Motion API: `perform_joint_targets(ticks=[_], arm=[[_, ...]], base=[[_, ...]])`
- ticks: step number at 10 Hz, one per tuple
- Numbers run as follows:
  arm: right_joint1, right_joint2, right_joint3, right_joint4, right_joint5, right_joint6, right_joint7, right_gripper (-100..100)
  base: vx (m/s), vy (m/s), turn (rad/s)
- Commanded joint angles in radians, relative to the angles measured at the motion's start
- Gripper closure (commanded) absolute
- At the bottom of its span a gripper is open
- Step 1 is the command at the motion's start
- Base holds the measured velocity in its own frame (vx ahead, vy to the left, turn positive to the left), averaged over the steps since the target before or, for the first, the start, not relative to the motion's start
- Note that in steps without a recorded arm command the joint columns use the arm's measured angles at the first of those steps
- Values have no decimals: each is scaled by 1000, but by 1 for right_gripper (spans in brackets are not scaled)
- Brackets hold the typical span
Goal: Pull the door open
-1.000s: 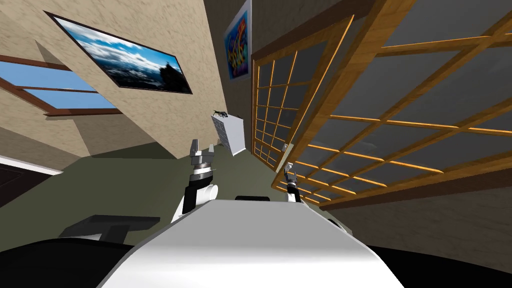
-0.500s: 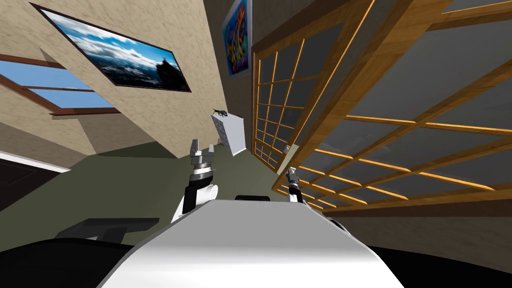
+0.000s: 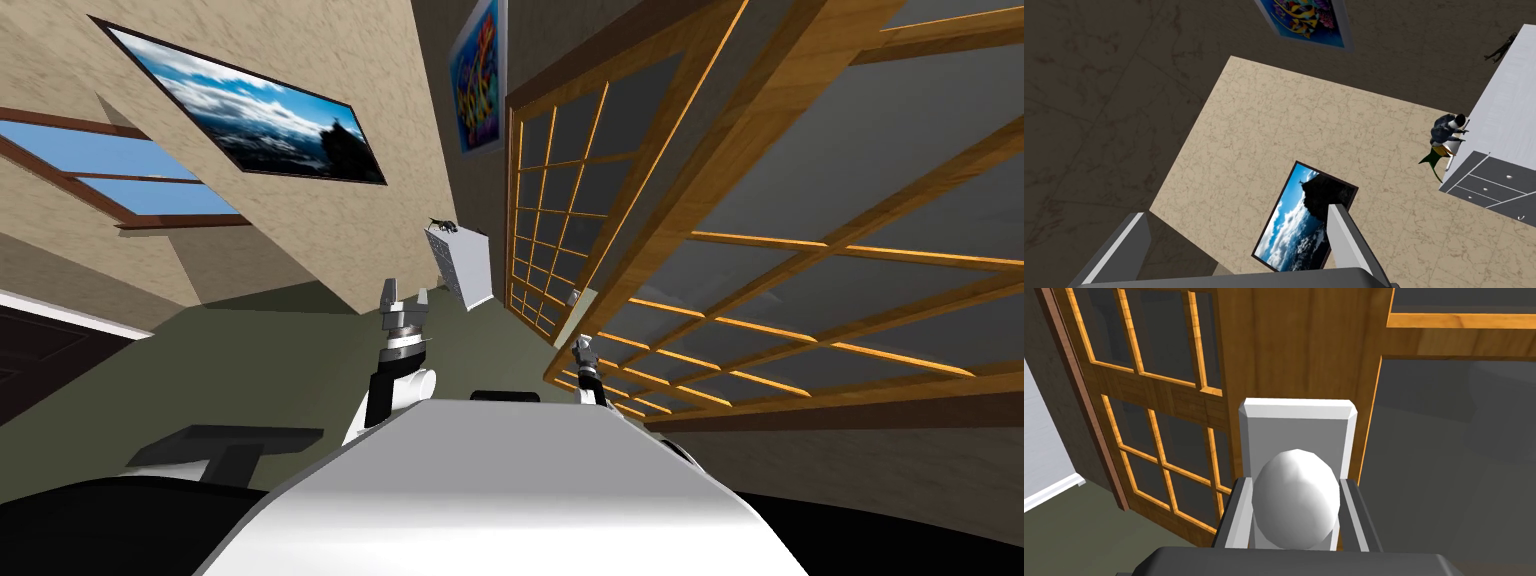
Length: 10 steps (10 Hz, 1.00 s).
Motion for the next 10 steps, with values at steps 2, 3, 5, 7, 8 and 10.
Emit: perform_joint_targets(ticks=[2,3,5,7,8,10], arm=[[16,-19,36,-12,19,-8,-41,100],[20,-28,50,-16,27,-12,-57,100],[29,-45,76,-23,41,-19,-88,100],[37,-62,102,-30,55,-25,-118,100],[40,-68,111,-33,60,-28,-129,100],[52,-71,125,-33,71,-31,-140,100]], base=[[-232,-39,115],[-229,13,105],[-214,-20,74],[-249,-32,98],[-235,-46,84],[-124,-23,61]])
